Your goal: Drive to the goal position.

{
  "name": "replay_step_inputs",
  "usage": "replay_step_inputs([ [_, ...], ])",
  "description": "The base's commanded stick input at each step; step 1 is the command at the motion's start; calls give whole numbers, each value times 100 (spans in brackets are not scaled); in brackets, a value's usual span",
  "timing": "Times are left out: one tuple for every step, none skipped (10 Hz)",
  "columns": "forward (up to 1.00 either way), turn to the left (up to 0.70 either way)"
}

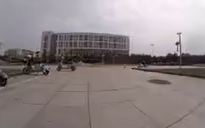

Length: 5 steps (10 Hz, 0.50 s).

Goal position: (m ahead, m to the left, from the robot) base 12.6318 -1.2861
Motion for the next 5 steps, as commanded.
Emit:
replay_step_inputs([
  [100,0],
  [100,0],
  [100,0],
  [100,0],
  [100,0],
])
